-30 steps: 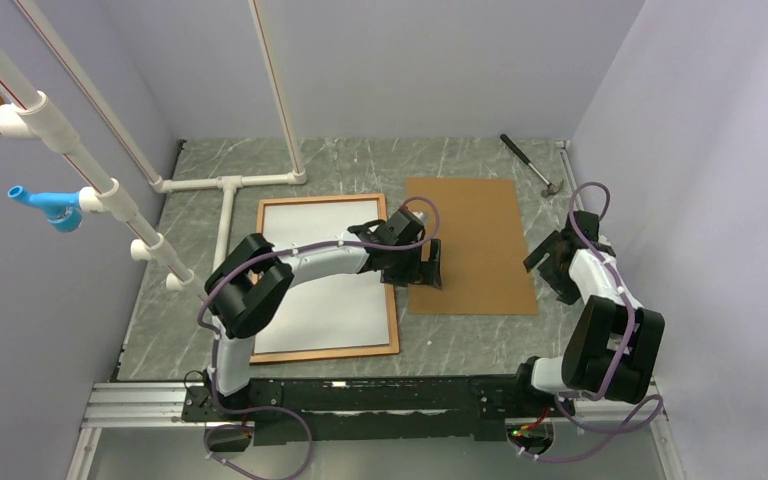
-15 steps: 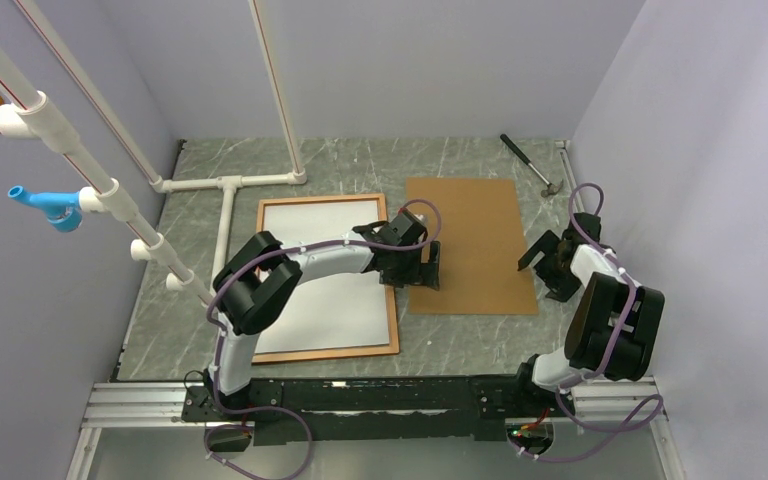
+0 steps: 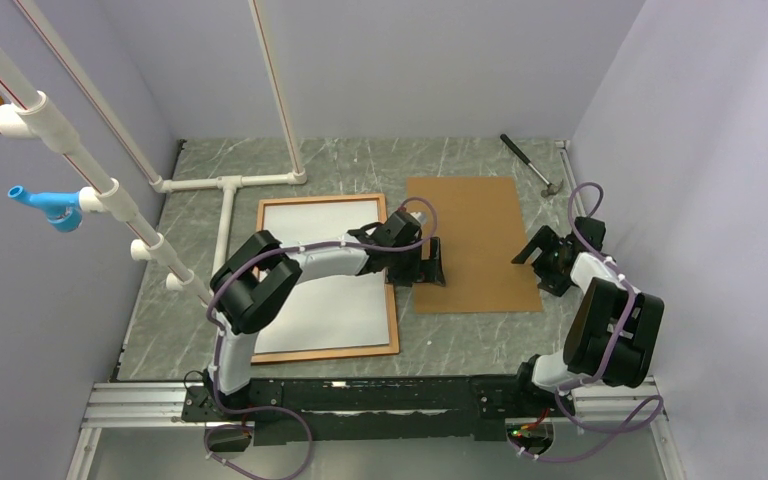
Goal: Put the photo into the frame
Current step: Move the photo frame item to the center of the board.
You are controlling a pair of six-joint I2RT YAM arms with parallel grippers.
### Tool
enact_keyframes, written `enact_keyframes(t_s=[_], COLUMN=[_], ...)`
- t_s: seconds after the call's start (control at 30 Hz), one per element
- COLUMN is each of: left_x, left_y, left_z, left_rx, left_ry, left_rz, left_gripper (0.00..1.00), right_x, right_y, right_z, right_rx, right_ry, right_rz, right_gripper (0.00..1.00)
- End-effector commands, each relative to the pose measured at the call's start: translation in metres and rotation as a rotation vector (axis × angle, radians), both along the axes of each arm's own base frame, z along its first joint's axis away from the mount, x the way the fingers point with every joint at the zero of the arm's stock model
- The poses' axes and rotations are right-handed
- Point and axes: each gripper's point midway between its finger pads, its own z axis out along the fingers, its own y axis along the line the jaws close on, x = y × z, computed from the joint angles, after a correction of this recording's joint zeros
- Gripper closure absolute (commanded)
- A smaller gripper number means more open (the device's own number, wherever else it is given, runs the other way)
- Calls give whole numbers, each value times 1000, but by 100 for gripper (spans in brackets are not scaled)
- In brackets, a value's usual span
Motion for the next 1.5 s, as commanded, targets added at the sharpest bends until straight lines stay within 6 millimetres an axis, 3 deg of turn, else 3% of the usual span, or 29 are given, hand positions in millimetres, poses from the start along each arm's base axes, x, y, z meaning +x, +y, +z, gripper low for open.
enact_keyframes(t_s=[0.0, 0.47, 0.67, 0.9, 1.1, 1.17, 1.3, 1.47], left_x=[-4, -7, -10, -15, -2, 0, 1, 1], left_y=[-11, -1, 26, 78, 154, 171, 178, 155], left_z=[24, 112, 129, 126, 108, 103, 94, 85], left_rx=[-95, -134, -45, 138, 470, 559, 619, 498], left_ry=[-33, -131, -161, -181, -241, -242, -242, -232], left_rz=[-26, -58, -20, 74, 254, 273, 252, 188], left_gripper=[1, 1, 1, 1, 1, 1, 1, 1], right_x=[-28, -27, -25, -19, -20, -20, -17, -7], right_y=[32, 64, 93, 142, 140, 137, 130, 125], right_z=[-18, -5, 0, 6, 3, 5, 7, 5], right_rx=[125, 281, 337, 318, 239, 216, 171, 169], right_ry=[70, -7, -16, 0, 22, 14, 7, 11], right_rz=[67, 130, 189, 301, 305, 306, 303, 317], right_gripper=[9, 10, 11, 11, 8, 6, 4, 3])
